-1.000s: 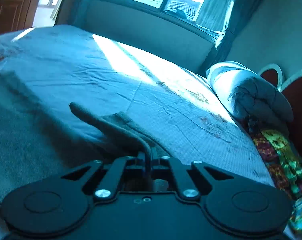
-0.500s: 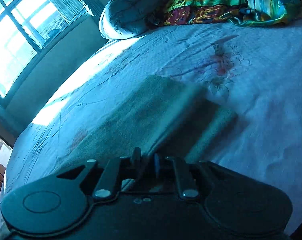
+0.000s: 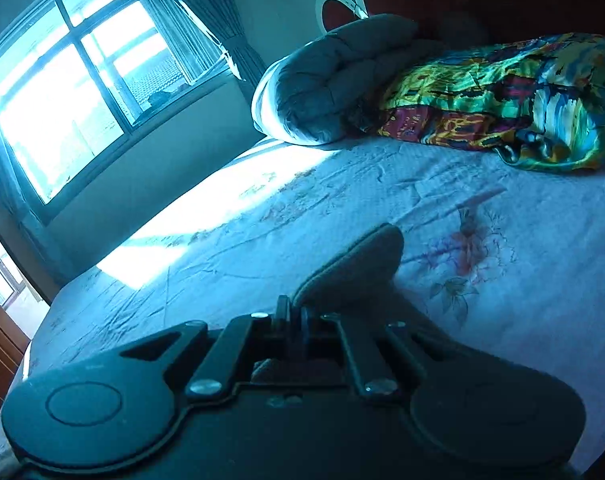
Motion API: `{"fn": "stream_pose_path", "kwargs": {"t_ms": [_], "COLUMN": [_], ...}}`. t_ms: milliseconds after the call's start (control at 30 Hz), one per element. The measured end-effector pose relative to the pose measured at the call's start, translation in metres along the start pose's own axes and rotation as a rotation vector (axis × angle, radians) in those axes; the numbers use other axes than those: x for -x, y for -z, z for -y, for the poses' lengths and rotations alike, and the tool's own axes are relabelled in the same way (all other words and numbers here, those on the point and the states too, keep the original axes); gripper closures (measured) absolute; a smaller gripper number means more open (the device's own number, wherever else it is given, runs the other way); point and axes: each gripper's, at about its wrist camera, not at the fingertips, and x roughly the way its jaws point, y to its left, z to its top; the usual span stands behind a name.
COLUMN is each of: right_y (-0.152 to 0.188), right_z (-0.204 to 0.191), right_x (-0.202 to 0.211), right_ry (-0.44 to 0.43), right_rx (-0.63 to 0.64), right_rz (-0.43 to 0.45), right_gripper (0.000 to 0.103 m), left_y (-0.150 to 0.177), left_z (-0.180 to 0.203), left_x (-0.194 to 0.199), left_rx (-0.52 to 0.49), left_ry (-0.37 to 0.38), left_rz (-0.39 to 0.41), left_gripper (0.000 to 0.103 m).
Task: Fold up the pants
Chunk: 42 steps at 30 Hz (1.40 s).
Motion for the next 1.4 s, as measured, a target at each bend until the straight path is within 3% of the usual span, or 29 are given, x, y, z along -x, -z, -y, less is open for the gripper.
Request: {"fn": "stream_pose_path", "kwargs": {"t_ms": [100,167,267,333,400,533,667,733,767,800,1033,1067,1100,1167,1233,1300,1367,1400], "right_y": [0.033,0.039,0.032,0.028,0.026,0.018,0.024,0.029,0.031,0.034,0.033,0.030,0.026,0.006,-0.019,-0.038,-0.043,-0.038], "right_z": [0.039,0.048,0.050,0.058,0.063,0.046,0.068,0.071,0.071,0.073,0.093,0.092,0.087,0.053,0.005,-0.013,-0.006,0.011], "right_x": [-0.025,-0.017,-0.010,-0.013,-0.015,-0.003,-0.024,-0.004,0.006,0.013,-0.009,-0.016,-0.022,-0.016,0.010,0.037,0.045,0.036], "right_ry": [0.055,0.026,0.040,0.053,0.062,0.030,0.058,0.029,0.049,0.061,-0.015,-0.007,0.013,-0.008,-0.085,-0.184,-0.165,-0.134], "right_rx": [-0.120,-0.173,-0.225,-0.278,-0.316,-0.154,-0.215,-0.235,-0.239,-0.251,-0.380,-0.371,-0.354,-0.173,0.046,0.085,0.062,0.024], "right_rz": [-0.170,-0.128,-0.077,-0.068,-0.070,0.036,-0.089,-0.035,-0.009,0.002,-0.035,-0.056,-0.084,-0.042,0.076,0.193,0.223,0.194], "right_gripper": [0.103,0.103,0.092,0.090,0.103,0.103,0.103,0.097,0.083,0.076,0.070,0.079,0.095,0.096,0.096,0.097,0.097,0.097], "left_y": [0.001,0.001,0.001,0.001,0.002,0.004,0.003,0.004,0.004,0.005,0.006,0.006,0.006,0.006,0.006,0.005,0.006,0.006], "left_z": [0.001,0.000,-0.001,0.000,0.002,0.001,0.002,0.001,0.001,0.001,0.003,0.002,0.001,0.001,0.001,0.002,0.003,0.003], "left_x": [0.000,0.000,0.000,0.000,0.000,0.001,0.000,0.001,0.001,0.001,0.002,0.001,0.001,0.000,0.001,0.000,0.000,0.001], "left_rx": [0.000,-0.003,-0.003,-0.002,0.001,0.002,0.003,0.003,0.004,0.005,0.003,0.004,0.004,0.003,0.002,0.001,0.002,0.005], "left_ry": [-0.001,0.004,0.008,0.002,-0.005,-0.007,-0.007,-0.006,-0.005,-0.005,-0.011,-0.008,-0.006,-0.004,-0.005,-0.007,-0.006,-0.002], "left_rz": [0.003,0.001,0.000,0.001,0.005,0.011,0.008,0.011,0.014,0.016,0.020,0.020,0.019,0.020,0.020,0.017,0.018,0.020], "left_gripper": [0.000,0.000,0.000,0.000,0.000,0.000,0.000,0.000,0.000,0.000,0.000,0.000,0.000,0.000,0.000,0.000,0.000,0.000]}}
